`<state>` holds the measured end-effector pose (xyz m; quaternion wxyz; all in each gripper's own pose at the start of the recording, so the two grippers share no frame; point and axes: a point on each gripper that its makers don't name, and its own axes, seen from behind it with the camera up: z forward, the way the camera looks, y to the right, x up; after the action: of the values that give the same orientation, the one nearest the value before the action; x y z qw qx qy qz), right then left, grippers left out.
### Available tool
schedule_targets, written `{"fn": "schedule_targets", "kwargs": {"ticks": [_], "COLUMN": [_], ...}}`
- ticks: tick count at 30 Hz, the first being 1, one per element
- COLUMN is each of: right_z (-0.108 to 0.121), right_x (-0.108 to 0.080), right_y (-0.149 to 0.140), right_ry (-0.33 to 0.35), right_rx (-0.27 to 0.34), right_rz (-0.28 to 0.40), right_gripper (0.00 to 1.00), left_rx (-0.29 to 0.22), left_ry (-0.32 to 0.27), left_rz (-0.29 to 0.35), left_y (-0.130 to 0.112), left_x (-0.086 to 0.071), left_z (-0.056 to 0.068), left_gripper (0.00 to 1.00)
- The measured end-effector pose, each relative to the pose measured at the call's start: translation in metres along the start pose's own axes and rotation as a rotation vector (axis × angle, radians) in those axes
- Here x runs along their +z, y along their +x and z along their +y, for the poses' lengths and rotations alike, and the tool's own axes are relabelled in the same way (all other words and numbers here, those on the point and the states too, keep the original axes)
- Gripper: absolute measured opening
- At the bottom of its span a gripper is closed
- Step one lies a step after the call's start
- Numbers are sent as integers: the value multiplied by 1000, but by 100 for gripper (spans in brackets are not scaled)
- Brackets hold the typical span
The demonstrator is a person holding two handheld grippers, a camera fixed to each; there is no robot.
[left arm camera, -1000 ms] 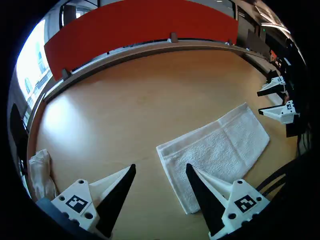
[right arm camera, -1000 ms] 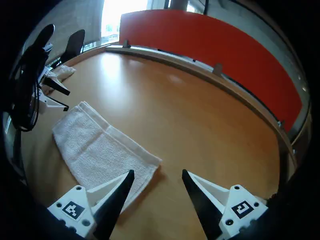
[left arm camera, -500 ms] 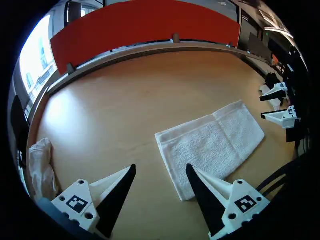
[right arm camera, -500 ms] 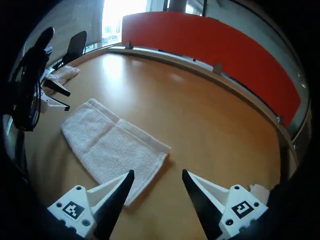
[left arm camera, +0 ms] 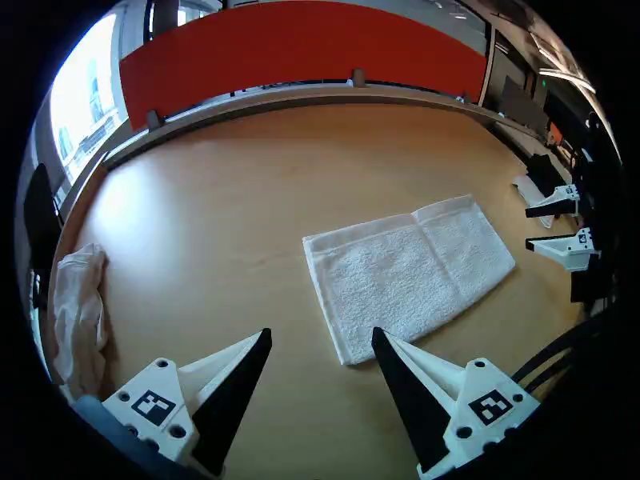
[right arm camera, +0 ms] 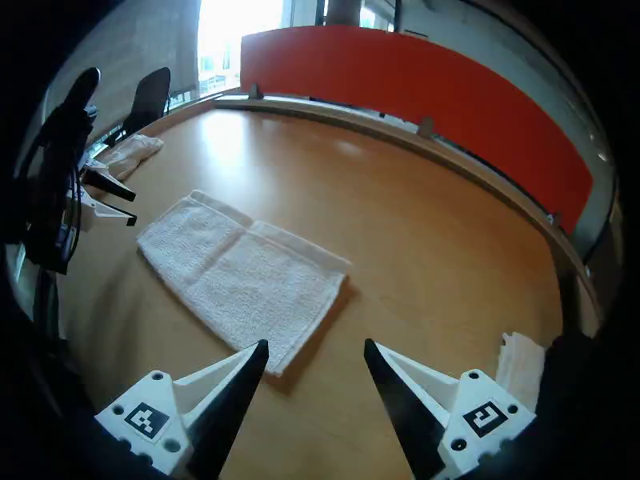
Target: Fold towel
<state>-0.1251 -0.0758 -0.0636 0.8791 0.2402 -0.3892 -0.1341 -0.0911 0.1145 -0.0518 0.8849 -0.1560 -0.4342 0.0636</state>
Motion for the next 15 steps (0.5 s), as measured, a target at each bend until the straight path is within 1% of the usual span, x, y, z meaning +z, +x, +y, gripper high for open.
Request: {"fn": "schedule_targets", "kwargs": {"ticks": [5, 8, 15], "right_z": [1, 0, -5], "right_x": [-1, -1, 2], "right_y": [-4, -3, -3], "right_ry": [3, 10, 35], "right_rx": [-2, -13, -48], "right_rz": [-4, -3, -9], "right_gripper": [92, 92, 92], "left_rx": [-8, -22, -63], "left_ry": [8, 12, 40], "left_rz": [0, 4, 15], "left_y": [-5, -7, -13], "left_x": [-2, -4, -14], "left_z": [0, -1, -9], "left_gripper": [93, 93, 93]}}
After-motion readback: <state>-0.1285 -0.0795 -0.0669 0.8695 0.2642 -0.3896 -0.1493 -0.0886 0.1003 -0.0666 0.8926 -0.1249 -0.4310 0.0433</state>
